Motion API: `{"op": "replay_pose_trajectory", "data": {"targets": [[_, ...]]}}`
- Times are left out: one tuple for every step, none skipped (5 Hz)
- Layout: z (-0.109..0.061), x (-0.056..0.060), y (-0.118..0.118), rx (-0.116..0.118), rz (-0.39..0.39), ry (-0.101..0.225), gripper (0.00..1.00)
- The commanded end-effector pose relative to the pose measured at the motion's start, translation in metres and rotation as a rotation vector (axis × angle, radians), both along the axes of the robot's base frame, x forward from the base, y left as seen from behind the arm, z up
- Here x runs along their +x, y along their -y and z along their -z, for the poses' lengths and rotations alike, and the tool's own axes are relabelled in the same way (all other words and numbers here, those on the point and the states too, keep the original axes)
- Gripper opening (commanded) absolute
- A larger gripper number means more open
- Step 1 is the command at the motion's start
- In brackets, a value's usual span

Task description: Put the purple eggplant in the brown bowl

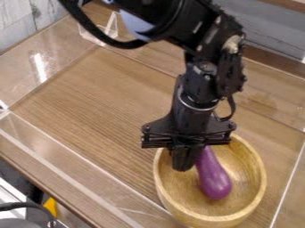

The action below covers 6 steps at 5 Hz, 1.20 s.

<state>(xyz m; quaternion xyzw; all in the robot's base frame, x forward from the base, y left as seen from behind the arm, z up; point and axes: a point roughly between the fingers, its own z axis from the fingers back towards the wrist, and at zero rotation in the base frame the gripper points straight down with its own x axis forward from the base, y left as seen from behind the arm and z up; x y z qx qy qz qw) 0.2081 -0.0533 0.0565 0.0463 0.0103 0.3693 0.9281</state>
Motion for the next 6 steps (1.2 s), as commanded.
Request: {"op": "replay_pose_trajectory", "data": {"targets": [[-0.023,0.010,-0.008,-0.010,-0.021,0.057,0.00],[-0.037,0.008,-0.007,-0.019,-0.059,0.055,0.00],[-0.049,0.004,-0.011,-0.023,-0.098,0.050,0.00],[-0.051,0.001,-0.005,-0.025,-0.104,0.049,0.00],[-0.054,0.001,-0.005,-0.025,-0.108,0.051,0.00],[-0.051,-0.006,-0.010,-0.025,-0.110,0.054,0.00]]}}
